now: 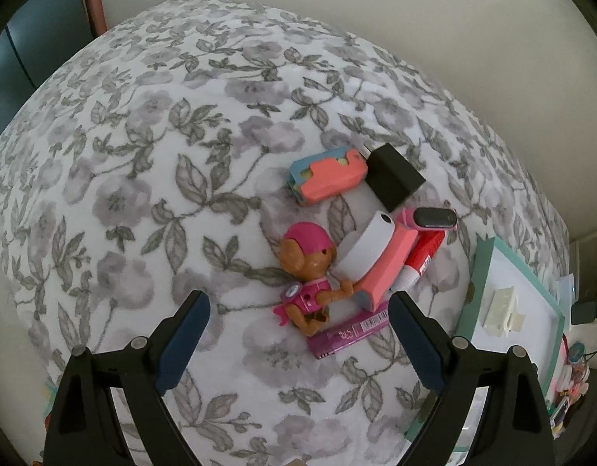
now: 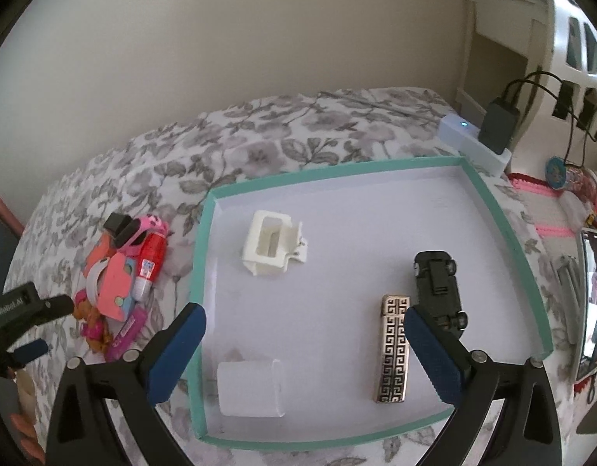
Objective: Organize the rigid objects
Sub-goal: 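Move both tools back over the remaining pile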
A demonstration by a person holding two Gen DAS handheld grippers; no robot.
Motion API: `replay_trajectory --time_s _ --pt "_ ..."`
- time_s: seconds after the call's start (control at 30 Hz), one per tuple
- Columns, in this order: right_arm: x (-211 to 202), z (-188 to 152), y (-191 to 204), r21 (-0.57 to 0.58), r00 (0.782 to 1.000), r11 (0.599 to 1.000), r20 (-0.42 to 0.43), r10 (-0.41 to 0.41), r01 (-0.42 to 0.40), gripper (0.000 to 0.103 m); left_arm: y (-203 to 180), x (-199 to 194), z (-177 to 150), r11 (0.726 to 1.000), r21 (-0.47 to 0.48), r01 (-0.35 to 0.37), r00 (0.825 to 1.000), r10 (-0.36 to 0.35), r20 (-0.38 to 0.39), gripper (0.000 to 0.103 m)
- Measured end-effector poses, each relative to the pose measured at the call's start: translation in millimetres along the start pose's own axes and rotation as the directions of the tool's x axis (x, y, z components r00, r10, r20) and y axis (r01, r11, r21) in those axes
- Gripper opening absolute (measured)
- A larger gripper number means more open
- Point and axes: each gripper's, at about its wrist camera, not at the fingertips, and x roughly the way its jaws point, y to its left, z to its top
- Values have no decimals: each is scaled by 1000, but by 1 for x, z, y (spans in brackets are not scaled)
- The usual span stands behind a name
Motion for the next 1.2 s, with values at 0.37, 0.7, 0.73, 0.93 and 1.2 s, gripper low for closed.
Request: replay_trajectory --time_s 0.37,0.7,0.73,0.93,1.2 --pt "0 7 35 -114 999 993 53 -3 9 103 20 0 15 999 -40 -12 1000 12 12 93" --pt "9 11 100 -185 989 972 0 149 -147 103 45 -2 35 997 -66 -46 998 48 41 93" --pt "11 10 107 -202 987 966 -15 162 -162 103 46 0 35 996 -70 -47 998 49 33 93" --pt "36 -4 139 -304 972 924 -126 200 -230 103 57 19 34 994 -94 -61 998 58 -33 93" --pt "64 -28 154 -410 948 864 -245 204 -292 103 57 34 31 994 -72 -86 993 79 -91 94"
